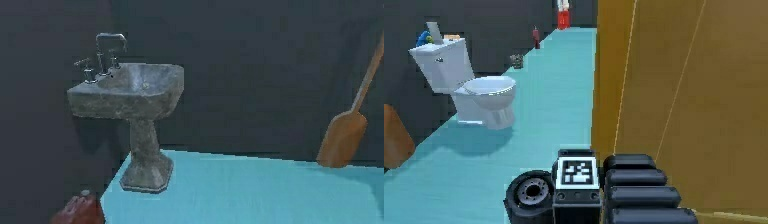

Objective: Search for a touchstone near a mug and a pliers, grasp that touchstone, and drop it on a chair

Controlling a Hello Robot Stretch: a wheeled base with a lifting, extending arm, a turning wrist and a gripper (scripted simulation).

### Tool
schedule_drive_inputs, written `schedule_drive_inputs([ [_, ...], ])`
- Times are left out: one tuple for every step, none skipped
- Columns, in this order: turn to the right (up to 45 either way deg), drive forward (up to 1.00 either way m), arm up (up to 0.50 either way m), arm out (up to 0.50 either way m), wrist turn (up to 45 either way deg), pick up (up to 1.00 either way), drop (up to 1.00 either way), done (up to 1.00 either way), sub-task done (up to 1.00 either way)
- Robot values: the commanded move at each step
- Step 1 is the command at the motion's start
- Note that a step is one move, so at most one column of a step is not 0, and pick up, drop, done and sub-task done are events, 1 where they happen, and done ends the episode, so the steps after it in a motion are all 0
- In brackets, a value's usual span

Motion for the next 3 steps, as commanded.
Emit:
schedule_drive_inputs([
  [-3.0, 0.0, 0.0, 0.0, 0.0, 0.0, 0.0, 0.0, 0.0],
  [0.0, 0.15, 0.0, 0.0, 0.0, 0.0, 0.0, 0.0, 0.0],
  [45.0, 0.0, 0.0, 0.0, 0.0, 0.0, 0.0, 0.0, 0.0],
])
